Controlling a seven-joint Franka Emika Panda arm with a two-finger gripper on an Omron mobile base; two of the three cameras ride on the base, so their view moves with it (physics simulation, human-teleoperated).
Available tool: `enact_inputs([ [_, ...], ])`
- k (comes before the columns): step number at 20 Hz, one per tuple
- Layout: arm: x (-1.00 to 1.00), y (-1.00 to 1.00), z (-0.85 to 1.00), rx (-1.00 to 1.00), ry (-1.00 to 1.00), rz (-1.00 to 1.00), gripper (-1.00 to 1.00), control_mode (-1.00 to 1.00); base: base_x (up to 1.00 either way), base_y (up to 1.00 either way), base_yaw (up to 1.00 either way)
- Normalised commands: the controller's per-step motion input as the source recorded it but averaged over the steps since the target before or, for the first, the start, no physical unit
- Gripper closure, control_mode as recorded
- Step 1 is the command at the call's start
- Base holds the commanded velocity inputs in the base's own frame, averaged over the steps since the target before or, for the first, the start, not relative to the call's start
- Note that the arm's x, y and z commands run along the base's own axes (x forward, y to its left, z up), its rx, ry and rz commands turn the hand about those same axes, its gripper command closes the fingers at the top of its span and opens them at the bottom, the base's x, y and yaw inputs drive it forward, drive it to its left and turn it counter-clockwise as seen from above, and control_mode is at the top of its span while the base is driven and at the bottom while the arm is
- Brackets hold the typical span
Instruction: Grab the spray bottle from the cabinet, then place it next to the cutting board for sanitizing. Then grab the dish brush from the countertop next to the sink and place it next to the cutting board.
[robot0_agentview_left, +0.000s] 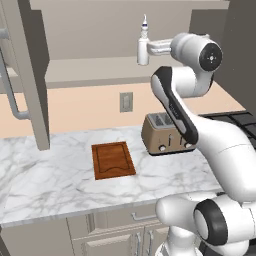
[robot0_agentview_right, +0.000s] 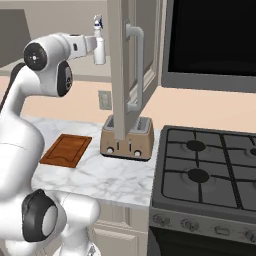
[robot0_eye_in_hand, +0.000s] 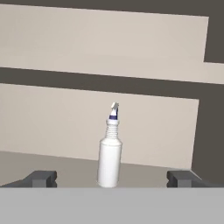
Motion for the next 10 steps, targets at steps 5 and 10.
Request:
enact_inputs([
  [5, 0.33, 0.00, 0.00, 0.00, 0.00, 0.00, -1.00, -1.00, 0.00, 0.00, 0.00],
  [10, 0.39, 0.06, 0.00, 0.00, 0.00, 0.00, -1.00, -1.00, 0.00, 0.00, 0.00],
])
